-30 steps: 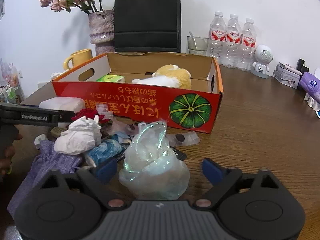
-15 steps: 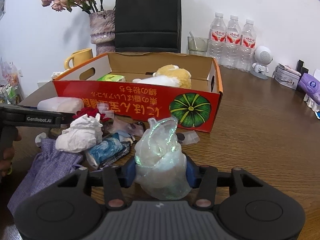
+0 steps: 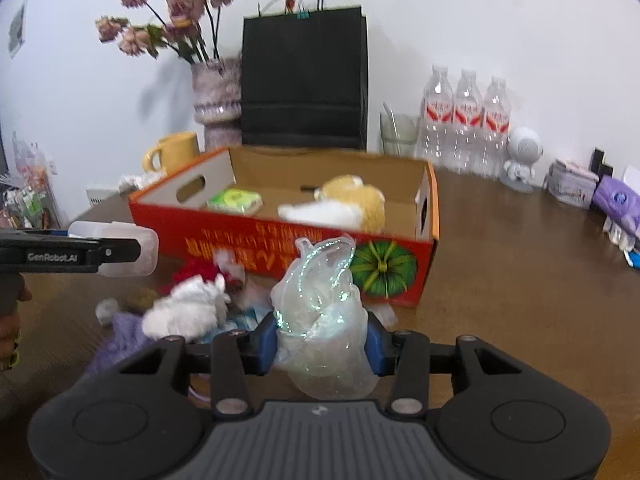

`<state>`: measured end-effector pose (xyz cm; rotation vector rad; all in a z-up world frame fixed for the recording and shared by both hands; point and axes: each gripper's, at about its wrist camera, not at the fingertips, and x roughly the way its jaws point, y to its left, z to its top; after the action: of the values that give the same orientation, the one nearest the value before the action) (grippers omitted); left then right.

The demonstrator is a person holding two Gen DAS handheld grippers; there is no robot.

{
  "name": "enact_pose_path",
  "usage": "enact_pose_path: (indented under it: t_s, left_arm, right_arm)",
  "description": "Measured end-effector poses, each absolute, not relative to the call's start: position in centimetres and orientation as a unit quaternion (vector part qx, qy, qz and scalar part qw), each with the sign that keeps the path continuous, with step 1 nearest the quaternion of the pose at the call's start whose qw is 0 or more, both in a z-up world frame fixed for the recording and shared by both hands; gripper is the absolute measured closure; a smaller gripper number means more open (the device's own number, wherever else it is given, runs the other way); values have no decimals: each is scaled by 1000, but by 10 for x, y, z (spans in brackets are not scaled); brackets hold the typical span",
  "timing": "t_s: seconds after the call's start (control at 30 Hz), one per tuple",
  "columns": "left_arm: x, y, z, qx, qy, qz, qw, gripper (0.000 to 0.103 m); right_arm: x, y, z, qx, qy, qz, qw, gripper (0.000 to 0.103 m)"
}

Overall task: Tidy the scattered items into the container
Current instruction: 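Carry both items over the box, release them inside, open both tools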

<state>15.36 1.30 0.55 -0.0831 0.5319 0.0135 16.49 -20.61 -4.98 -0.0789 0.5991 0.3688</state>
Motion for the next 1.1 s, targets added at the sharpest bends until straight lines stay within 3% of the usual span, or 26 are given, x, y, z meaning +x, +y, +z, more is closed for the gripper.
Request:
enact_pose_path:
  t_s: [0.27,0.6,0.83,1.1]
  left_arm:
    - [164,10,65,-14,213,-20,977,20]
    - [241,13,104,-38,235,-23,971,20]
    - [322,4,85,-39,300,-2,953,20]
    - [390,-2,33,-35,385,44,921,20]
  right_arm:
    - [183,-207,-6,-38,262,195,944,61]
    - [262,-191,40,-37,271,200,941,61]
    - [341,-168,30,-46,320,177,930,61]
    - [422,-159,-23,-58,394,108,911,61]
